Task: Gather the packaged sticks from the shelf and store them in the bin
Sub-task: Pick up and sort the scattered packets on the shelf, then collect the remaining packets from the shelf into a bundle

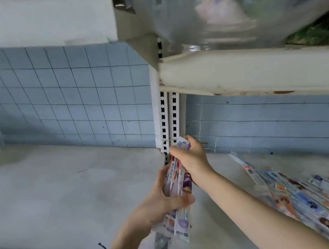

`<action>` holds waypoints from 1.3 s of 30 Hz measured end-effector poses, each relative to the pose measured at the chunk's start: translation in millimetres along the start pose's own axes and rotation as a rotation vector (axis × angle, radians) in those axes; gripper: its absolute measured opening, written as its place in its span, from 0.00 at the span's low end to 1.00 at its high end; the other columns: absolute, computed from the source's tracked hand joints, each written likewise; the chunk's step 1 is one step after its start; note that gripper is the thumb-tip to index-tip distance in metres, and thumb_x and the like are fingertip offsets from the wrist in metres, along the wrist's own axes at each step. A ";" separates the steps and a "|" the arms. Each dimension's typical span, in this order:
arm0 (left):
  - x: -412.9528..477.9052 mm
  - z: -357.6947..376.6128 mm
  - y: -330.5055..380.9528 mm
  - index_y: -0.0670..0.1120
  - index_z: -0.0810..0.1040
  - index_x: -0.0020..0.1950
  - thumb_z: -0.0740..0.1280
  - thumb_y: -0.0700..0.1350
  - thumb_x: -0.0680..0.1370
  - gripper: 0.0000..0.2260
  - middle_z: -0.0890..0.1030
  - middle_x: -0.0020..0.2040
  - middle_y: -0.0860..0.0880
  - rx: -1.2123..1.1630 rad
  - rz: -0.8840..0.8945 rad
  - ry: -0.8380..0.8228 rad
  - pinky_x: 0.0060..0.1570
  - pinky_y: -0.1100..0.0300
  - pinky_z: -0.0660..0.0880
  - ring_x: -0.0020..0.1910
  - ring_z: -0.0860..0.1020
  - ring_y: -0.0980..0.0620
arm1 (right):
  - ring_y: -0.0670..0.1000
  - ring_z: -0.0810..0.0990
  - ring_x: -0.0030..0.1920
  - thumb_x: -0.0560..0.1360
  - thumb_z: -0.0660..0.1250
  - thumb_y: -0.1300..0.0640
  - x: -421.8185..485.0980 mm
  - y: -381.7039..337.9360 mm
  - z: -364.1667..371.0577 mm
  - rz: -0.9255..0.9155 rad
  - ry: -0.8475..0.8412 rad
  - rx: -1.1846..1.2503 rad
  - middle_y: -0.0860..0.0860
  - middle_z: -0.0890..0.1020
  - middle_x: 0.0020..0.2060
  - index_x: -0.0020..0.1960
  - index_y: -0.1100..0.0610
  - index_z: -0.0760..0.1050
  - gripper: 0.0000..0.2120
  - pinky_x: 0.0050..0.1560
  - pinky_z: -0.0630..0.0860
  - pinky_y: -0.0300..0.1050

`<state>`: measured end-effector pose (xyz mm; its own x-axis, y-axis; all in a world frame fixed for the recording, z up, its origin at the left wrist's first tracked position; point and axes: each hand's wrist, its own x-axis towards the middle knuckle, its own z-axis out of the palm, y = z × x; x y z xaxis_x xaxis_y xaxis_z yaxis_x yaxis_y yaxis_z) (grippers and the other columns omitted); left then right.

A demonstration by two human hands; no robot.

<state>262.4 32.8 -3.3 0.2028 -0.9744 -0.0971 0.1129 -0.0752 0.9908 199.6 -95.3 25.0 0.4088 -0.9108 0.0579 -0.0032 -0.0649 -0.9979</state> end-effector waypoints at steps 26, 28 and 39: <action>3.8 -167.0 -33.5 0.61 0.41 0.77 0.48 0.67 0.77 0.31 0.44 0.80 0.54 1.285 -0.048 0.216 0.74 0.46 0.43 0.78 0.42 0.48 | 0.42 0.74 0.58 0.79 0.61 0.52 28.5 70.5 142.4 -0.146 -0.168 -0.525 0.45 0.77 0.58 0.62 0.54 0.74 0.13 0.57 0.69 0.31; 8.3 -171.5 -31.0 0.62 0.41 0.76 0.47 0.69 0.76 0.32 0.44 0.80 0.51 1.312 -0.082 0.234 0.73 0.44 0.40 0.78 0.40 0.46 | 0.43 0.73 0.57 0.79 0.61 0.52 26.6 77.2 135.9 -0.200 -0.186 -0.637 0.46 0.76 0.57 0.64 0.53 0.72 0.15 0.57 0.68 0.33; 11.9 -184.1 -10.9 0.60 0.65 0.72 0.46 0.66 0.70 0.32 0.64 0.76 0.48 1.216 0.148 0.325 0.71 0.44 0.54 0.76 0.55 0.42 | 0.43 0.75 0.58 0.79 0.62 0.53 18.5 69.8 118.4 -0.257 -0.155 -0.664 0.47 0.76 0.60 0.65 0.54 0.72 0.15 0.56 0.71 0.33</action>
<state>442.7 61.0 -32.7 0.3853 -0.9062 0.1743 -0.8598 -0.2839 0.4244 315.0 -68.5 -47.1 0.5952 -0.7687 0.2343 -0.4227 -0.5474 -0.7223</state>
